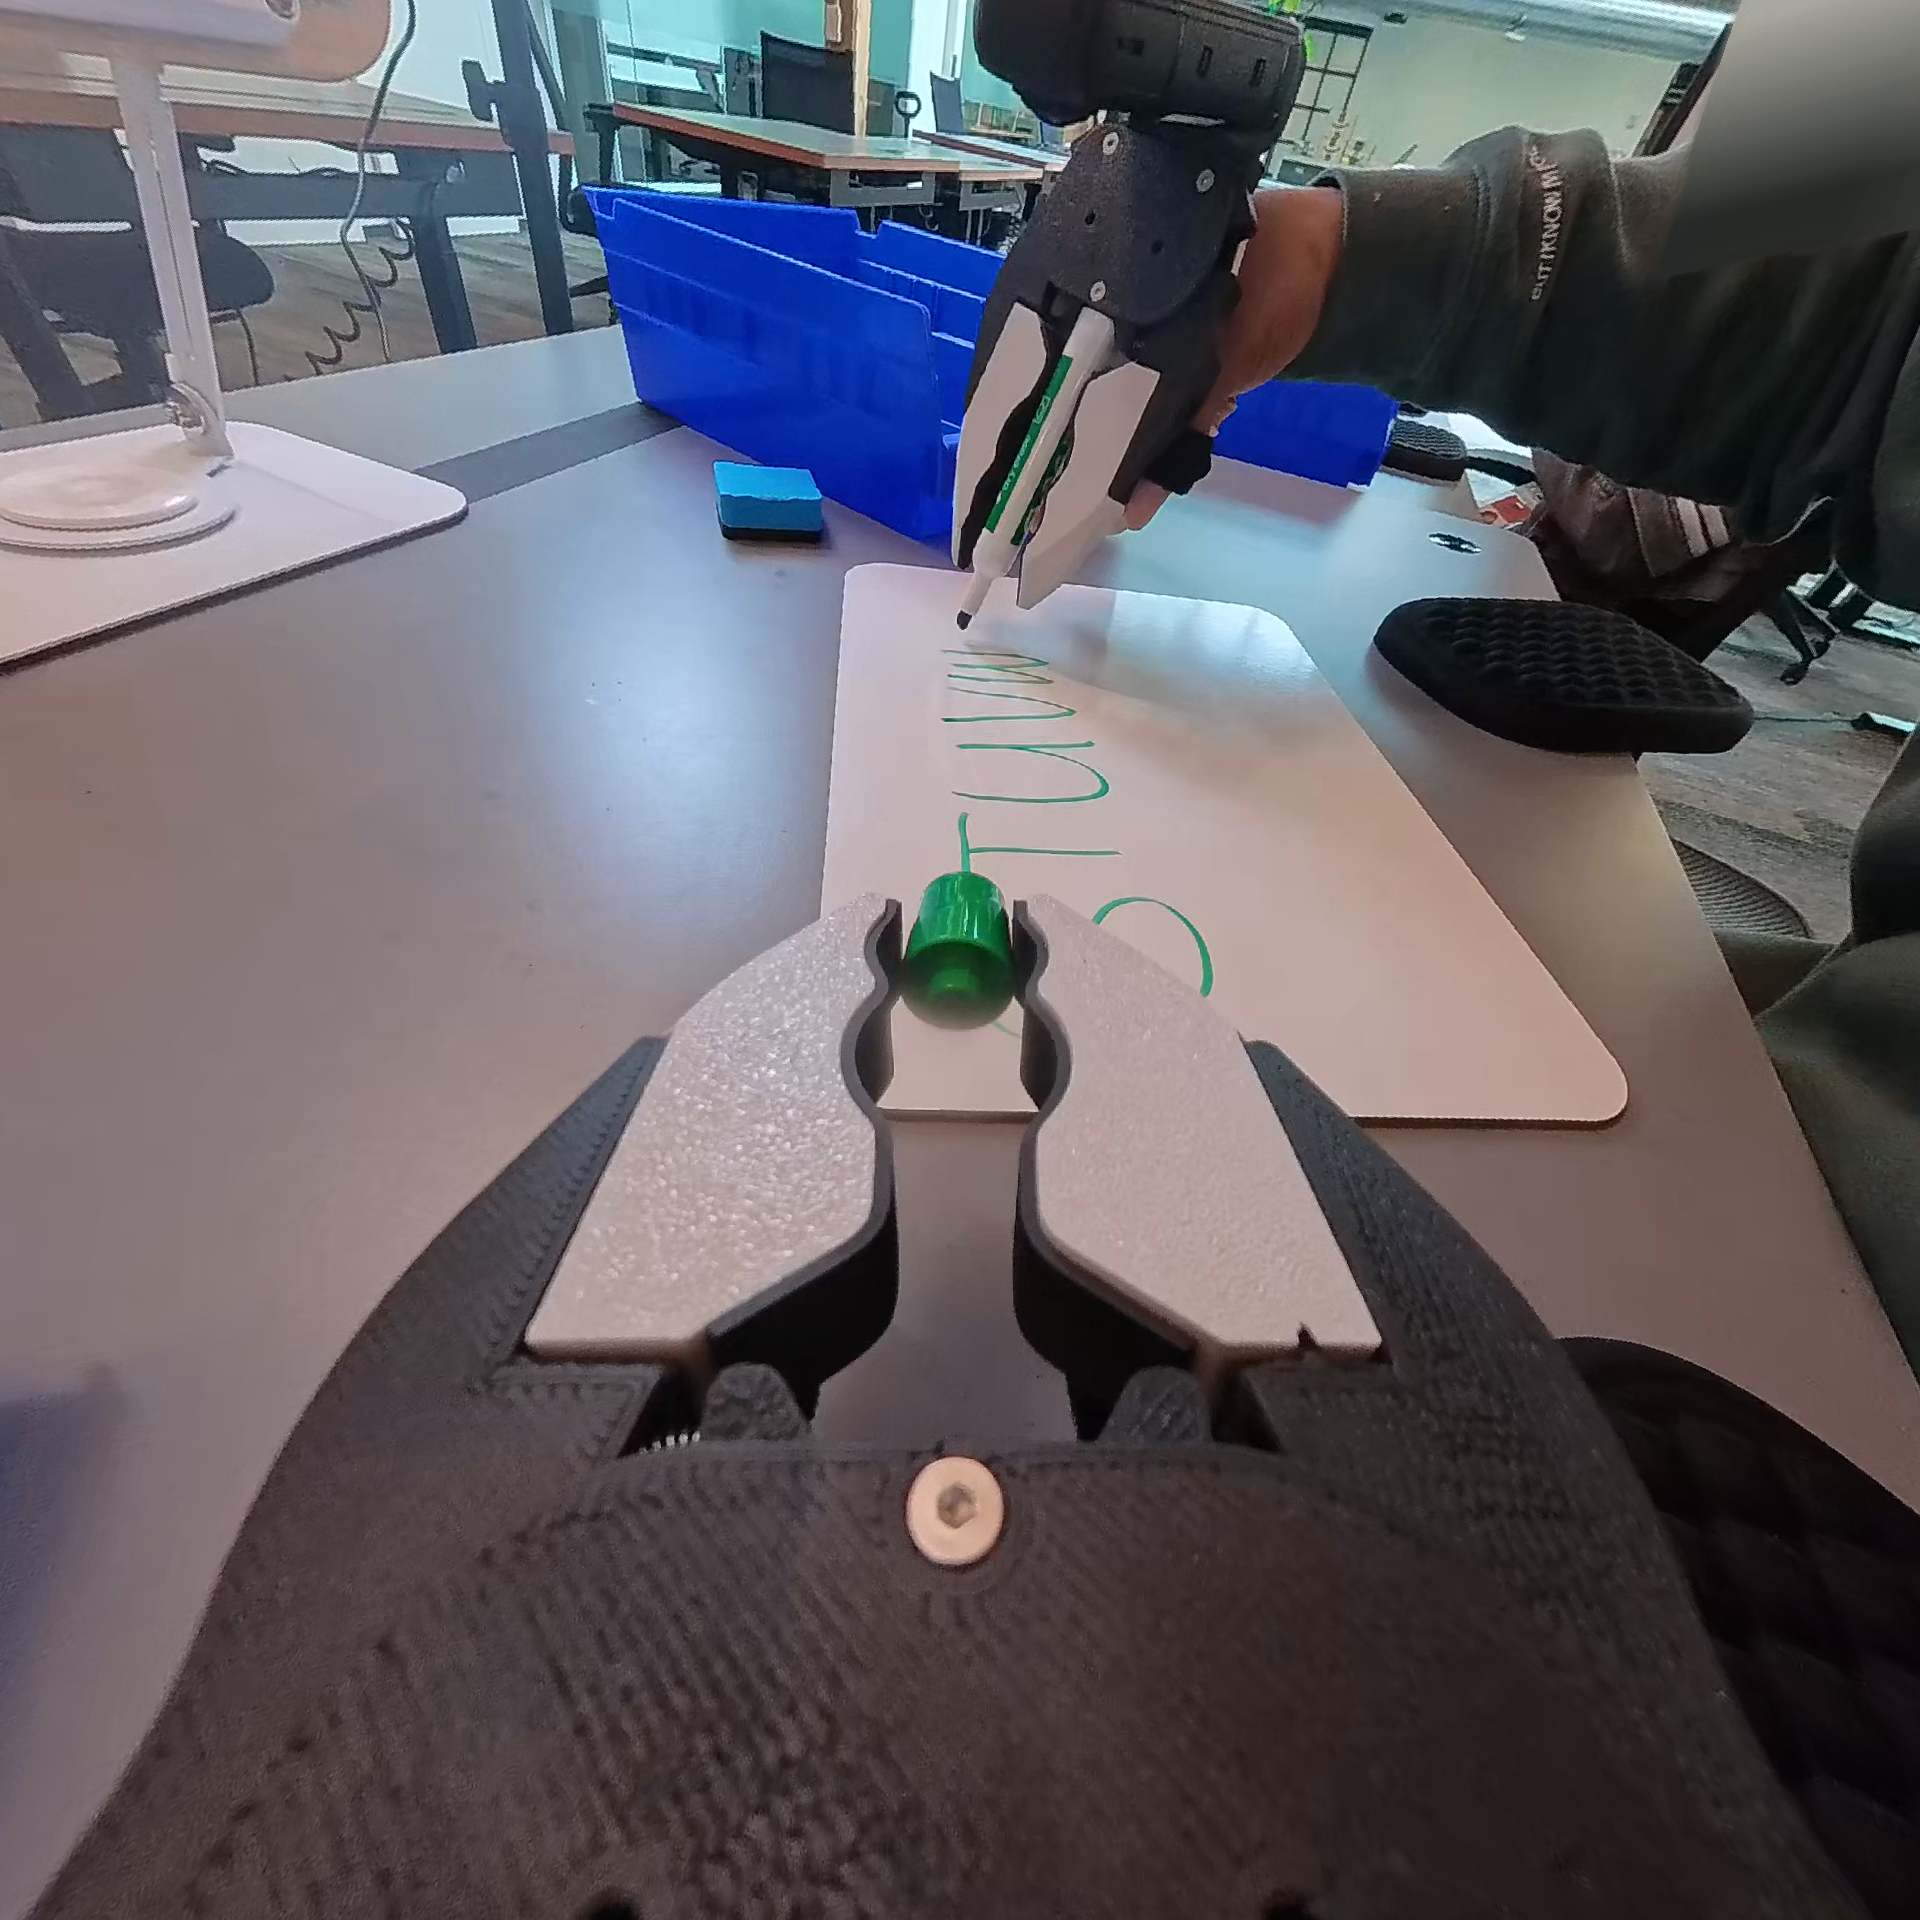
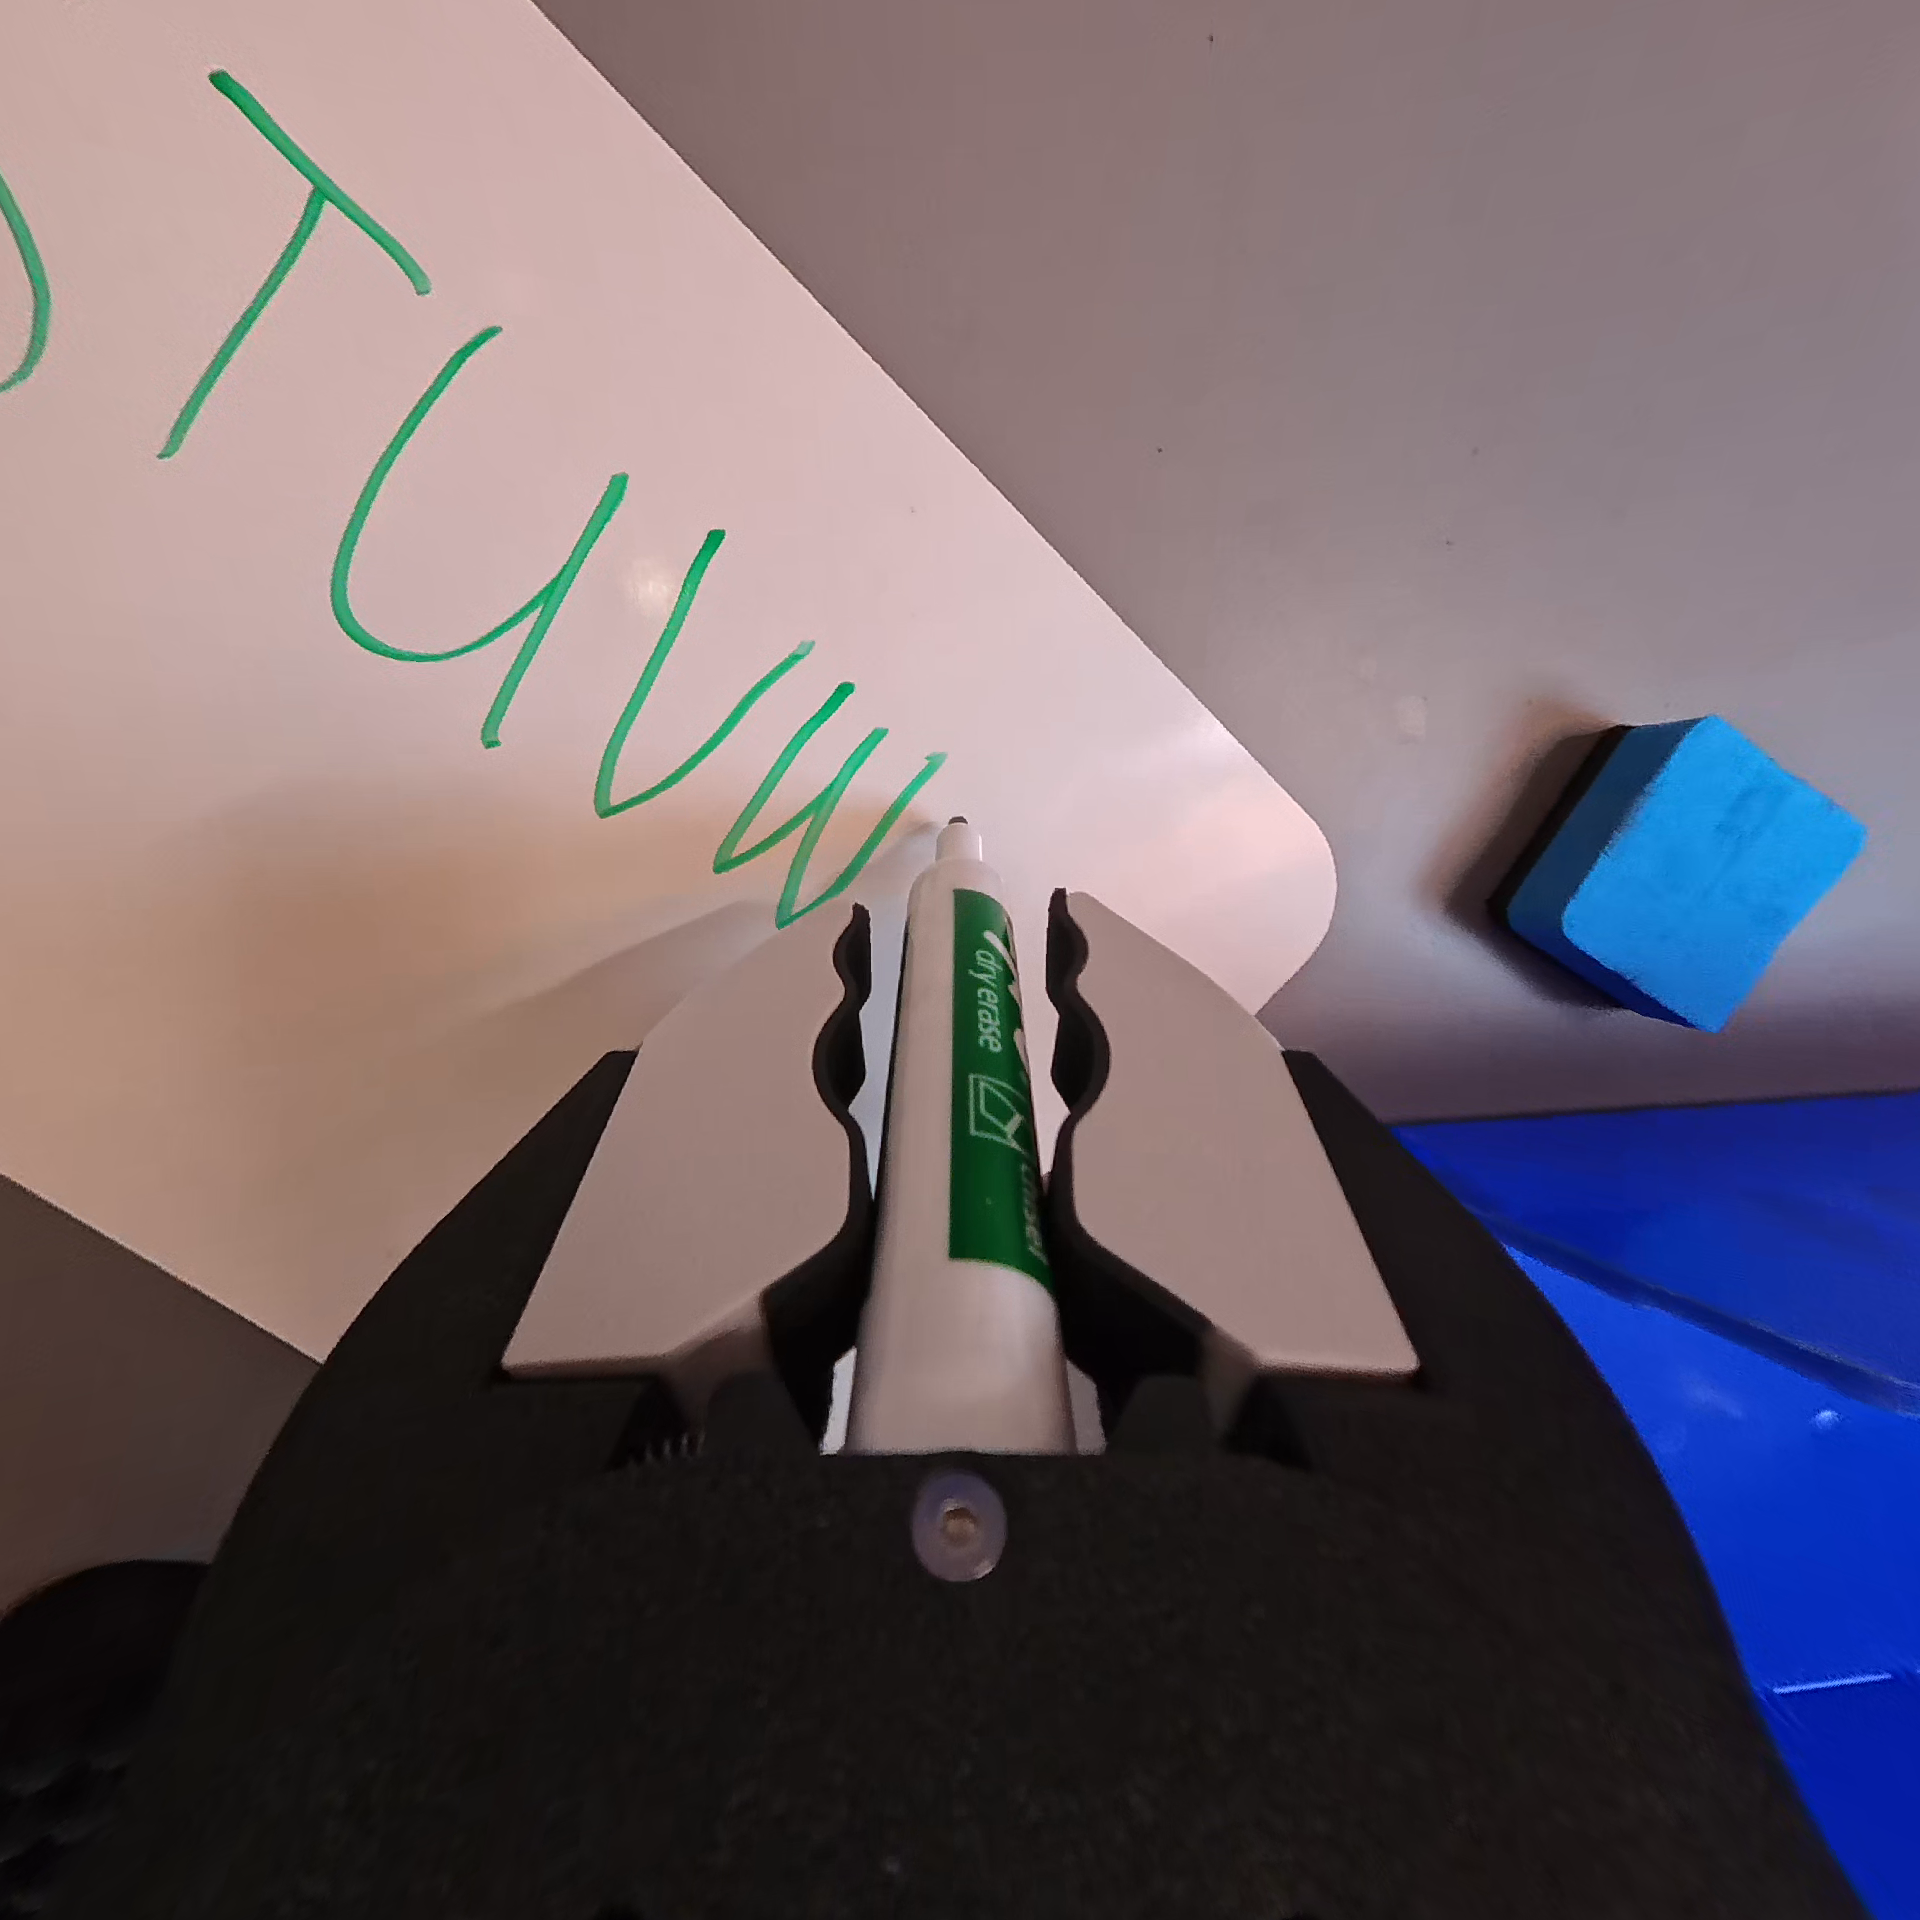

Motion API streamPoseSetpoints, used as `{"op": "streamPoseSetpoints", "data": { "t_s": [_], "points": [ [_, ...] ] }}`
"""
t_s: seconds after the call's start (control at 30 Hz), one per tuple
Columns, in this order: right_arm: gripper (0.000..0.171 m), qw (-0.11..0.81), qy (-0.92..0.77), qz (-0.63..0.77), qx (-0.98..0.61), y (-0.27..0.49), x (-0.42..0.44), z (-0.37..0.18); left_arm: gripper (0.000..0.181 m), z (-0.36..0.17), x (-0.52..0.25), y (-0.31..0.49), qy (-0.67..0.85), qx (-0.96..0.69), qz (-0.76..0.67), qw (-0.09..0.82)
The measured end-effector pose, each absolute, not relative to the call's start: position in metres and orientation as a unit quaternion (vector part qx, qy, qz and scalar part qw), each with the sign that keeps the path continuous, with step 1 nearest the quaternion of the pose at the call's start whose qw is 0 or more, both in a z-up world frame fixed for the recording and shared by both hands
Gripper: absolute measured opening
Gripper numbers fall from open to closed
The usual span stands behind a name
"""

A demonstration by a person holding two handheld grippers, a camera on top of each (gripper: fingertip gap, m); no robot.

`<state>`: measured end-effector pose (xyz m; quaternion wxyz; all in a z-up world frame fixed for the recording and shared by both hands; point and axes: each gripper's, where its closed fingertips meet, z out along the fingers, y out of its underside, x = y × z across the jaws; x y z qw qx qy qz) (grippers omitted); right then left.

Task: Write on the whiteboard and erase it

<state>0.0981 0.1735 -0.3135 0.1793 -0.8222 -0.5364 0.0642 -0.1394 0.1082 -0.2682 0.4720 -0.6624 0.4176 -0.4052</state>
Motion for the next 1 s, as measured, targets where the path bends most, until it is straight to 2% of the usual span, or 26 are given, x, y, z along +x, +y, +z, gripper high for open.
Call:
{"op": "streamPoseSetpoints", "data": {
  "t_s": [1.0],
  "points": [
    [0.033,0.173,-0.545,0.068,-0.817,0.178,0.090,-0.319,0.020,-0.268,-0.140,0.108,0.419,-0.663,-0.404,0.471]
  ]
}}
